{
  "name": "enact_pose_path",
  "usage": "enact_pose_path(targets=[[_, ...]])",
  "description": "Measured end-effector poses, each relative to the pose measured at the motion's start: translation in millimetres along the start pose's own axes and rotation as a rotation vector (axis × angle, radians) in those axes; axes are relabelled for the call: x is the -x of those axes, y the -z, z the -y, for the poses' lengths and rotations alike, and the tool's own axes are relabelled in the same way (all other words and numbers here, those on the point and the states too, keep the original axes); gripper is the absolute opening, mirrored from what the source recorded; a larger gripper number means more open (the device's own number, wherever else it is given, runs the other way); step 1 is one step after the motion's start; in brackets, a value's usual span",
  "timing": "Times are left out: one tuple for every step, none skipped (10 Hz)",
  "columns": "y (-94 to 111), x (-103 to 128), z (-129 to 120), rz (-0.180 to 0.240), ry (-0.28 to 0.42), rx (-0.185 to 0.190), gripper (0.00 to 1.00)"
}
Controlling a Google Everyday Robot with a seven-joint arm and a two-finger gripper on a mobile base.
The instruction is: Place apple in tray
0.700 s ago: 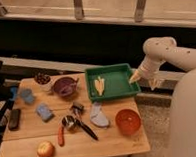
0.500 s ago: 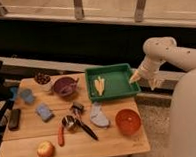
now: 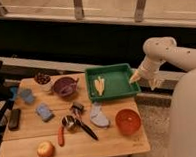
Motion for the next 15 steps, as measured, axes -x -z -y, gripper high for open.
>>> enact_pose_path(targets=[[0.0,0.0,0.0,0.0,0.0,0.0,0.74],[0.0,0.0,0.1,0.0,0.0,0.0,0.74],[0.0,0.0,0.0,0.0,0.0,0.0,0.74],[0.0,0.0,0.0,0.0,0.0,0.0,0.74],[0.0,0.0,0.0,0.0,0.0,0.0,0.74],[0.1,0.0,0.0,0.0,0.0,0.0,0.74],[0.0,0.0,0.0,0.0,0.0,0.0,0.74],[0.0,0.0,0.0,0.0,0.0,0.0,0.74],[0.0,0.0,0.1,0.0,0.0,0.0,0.74],[0.0,0.0,-0.1,0.0,0.0,0.0,0.74],[0.0,0.0,0.0,0.0,0.0,0.0,0.74],[0.0,-0.1,0.0,0.0,0.0,0.0,0.74],[0.0,0.0,0.0,0.0,0.0,0.0,0.74],[0.6,-0.3,0.0,0.001,0.002,-0.001,0.74],[2.9,-1.4,-0.4,0.008,0.013,-0.006,0.74]])
